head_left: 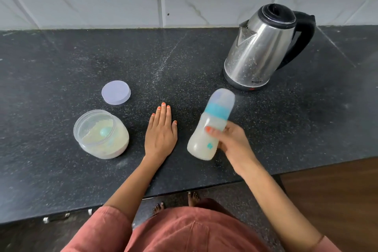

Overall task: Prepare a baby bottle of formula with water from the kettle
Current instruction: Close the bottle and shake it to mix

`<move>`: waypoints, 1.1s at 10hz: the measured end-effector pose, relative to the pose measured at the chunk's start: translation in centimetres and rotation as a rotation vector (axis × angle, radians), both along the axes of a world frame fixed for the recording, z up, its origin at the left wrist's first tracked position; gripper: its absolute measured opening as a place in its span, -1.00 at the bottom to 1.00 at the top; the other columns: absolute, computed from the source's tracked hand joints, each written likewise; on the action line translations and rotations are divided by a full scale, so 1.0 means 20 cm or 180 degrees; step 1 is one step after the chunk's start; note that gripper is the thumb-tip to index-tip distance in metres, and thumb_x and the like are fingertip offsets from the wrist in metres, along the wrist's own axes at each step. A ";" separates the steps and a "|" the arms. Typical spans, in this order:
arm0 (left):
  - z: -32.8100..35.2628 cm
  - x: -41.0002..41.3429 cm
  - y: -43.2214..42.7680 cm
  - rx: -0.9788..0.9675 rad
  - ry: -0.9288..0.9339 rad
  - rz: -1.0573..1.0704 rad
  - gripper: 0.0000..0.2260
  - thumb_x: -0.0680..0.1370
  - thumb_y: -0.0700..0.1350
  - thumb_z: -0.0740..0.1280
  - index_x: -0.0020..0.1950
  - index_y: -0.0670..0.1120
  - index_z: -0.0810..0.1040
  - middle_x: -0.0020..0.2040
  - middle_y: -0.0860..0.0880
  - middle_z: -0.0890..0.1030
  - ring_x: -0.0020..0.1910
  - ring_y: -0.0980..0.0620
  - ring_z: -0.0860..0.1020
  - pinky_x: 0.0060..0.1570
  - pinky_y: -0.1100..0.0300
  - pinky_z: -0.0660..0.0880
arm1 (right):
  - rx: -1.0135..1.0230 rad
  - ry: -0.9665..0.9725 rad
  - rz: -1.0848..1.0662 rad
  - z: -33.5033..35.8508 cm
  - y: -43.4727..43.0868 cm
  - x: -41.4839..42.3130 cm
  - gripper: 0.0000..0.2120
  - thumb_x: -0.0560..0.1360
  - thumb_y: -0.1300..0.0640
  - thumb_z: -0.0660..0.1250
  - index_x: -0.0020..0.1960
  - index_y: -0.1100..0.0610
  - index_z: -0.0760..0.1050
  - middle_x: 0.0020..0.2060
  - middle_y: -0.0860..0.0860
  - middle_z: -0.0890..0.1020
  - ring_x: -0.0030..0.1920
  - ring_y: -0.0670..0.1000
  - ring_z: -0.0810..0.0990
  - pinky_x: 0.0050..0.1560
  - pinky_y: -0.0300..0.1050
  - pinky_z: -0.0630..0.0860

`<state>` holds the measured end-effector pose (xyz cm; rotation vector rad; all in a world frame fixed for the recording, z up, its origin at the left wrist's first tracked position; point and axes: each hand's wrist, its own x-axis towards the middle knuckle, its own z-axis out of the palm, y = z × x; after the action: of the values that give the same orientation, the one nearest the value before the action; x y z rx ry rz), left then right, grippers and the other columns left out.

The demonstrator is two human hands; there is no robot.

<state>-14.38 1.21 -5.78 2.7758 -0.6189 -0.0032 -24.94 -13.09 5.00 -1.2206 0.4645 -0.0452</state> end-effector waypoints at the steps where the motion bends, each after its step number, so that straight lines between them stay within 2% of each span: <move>1: 0.00 0.00 0.00 -0.0007 -0.0010 0.0015 -0.53 0.65 -0.03 -0.06 0.52 -0.18 -0.01 0.54 -0.12 0.00 0.52 -0.03 -0.02 0.46 0.13 -0.15 | 0.0710 -0.0249 -0.0879 0.01 -0.06 0.07 -0.80 0.32 0.13 0.38 -0.05 0.07 0.54 -0.18 -0.08 0.69 -0.12 -0.12 0.65 -0.10 -0.19 0.61; 2: 0.00 0.00 0.00 0.0017 -0.0020 0.0014 -0.53 0.65 -0.03 -0.05 0.51 -0.18 -0.01 0.54 -0.12 0.01 0.52 -0.03 -0.02 0.46 0.13 -0.15 | 0.0339 -0.0110 -0.0477 -0.01 -0.02 0.04 -0.75 0.26 0.12 0.41 -0.06 0.06 0.55 -0.21 -0.07 0.70 -0.14 -0.12 0.65 -0.10 -0.19 0.60; 3: -0.01 0.00 0.00 0.0024 -0.0020 0.0023 -0.53 0.64 -0.03 -0.04 0.52 -0.17 0.00 0.54 -0.11 0.02 0.52 -0.04 -0.01 0.45 0.13 -0.14 | -0.0257 0.0180 0.0277 -0.03 0.01 -0.04 -0.66 0.13 0.09 0.47 -0.09 0.06 0.59 -0.21 -0.05 0.71 -0.12 -0.07 0.66 -0.13 -0.21 0.60; 4: -0.01 0.00 0.00 0.0042 -0.0011 0.0013 -0.53 0.64 -0.03 -0.06 0.52 -0.17 -0.01 0.54 -0.11 0.00 0.52 -0.03 -0.02 0.45 0.13 -0.15 | 0.0264 -0.0041 -0.0304 -0.01 -0.05 0.00 -0.70 0.19 0.10 0.43 -0.07 0.09 0.57 -0.21 -0.06 0.71 -0.14 -0.10 0.66 -0.19 -0.23 0.59; 5: -0.01 0.01 0.00 0.0045 -0.0009 0.0011 -0.53 0.65 -0.03 -0.06 0.52 -0.18 -0.02 0.54 -0.11 0.00 0.52 -0.03 -0.02 0.45 0.13 -0.15 | 0.0844 -0.0290 -0.0953 0.00 -0.07 0.05 -0.76 0.30 0.10 0.37 -0.03 0.07 0.54 -0.19 -0.08 0.70 -0.12 -0.13 0.66 -0.14 -0.20 0.61; 7: -0.01 0.00 0.00 0.0079 -0.0021 0.0017 -0.53 0.65 -0.02 -0.06 0.52 -0.17 -0.02 0.54 -0.11 0.00 0.52 -0.03 -0.02 0.45 0.13 -0.15 | -0.0287 0.0122 0.0293 -0.02 0.02 -0.06 -0.71 0.15 0.11 0.46 -0.13 0.08 0.59 -0.25 -0.07 0.71 -0.18 -0.10 0.66 -0.17 -0.24 0.59; 8: -0.01 0.01 0.00 0.0073 -0.0007 0.0021 -0.53 0.65 -0.02 -0.07 0.52 -0.17 -0.03 0.55 -0.11 -0.01 0.53 -0.02 -0.03 0.45 0.13 -0.16 | 0.0374 -0.0146 -0.0501 0.00 -0.05 0.01 -0.77 0.25 0.13 0.40 -0.09 0.10 0.57 -0.24 -0.07 0.70 -0.17 -0.12 0.65 -0.16 -0.21 0.60; 9: -0.01 0.00 0.00 0.0076 0.0009 0.0014 -0.53 0.65 -0.02 -0.07 0.52 -0.17 -0.04 0.55 -0.10 -0.02 0.53 -0.02 -0.04 0.46 0.13 -0.16 | 0.0759 -0.0345 -0.1000 0.00 -0.07 0.06 -0.81 0.34 0.15 0.36 -0.05 0.08 0.54 -0.21 -0.09 0.70 -0.13 -0.14 0.65 -0.16 -0.22 0.60; 10: -0.01 0.00 0.00 0.0086 0.0005 0.0011 -0.53 0.65 -0.02 -0.08 0.52 -0.16 -0.05 0.55 -0.10 -0.02 0.53 -0.02 -0.05 0.45 0.13 -0.16 | 0.0137 -0.0029 -0.0264 -0.01 0.00 0.00 -0.72 0.21 0.12 0.42 -0.08 0.08 0.56 -0.23 -0.06 0.71 -0.13 -0.09 0.66 -0.12 -0.20 0.61; 11: 0.00 0.00 0.00 0.0098 0.0014 0.0012 -0.53 0.65 -0.01 -0.09 0.52 -0.16 -0.06 0.55 -0.09 -0.04 0.53 -0.01 -0.06 0.45 0.14 -0.18 | -0.0206 0.0029 0.0087 -0.01 0.00 -0.03 -0.71 0.17 0.13 0.44 -0.10 0.07 0.58 -0.23 -0.05 0.70 -0.15 -0.09 0.65 -0.11 -0.21 0.60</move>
<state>-14.32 1.24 -5.85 2.8060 -0.6175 -0.0182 -25.46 -13.12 4.83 -1.2910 0.4572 -0.0316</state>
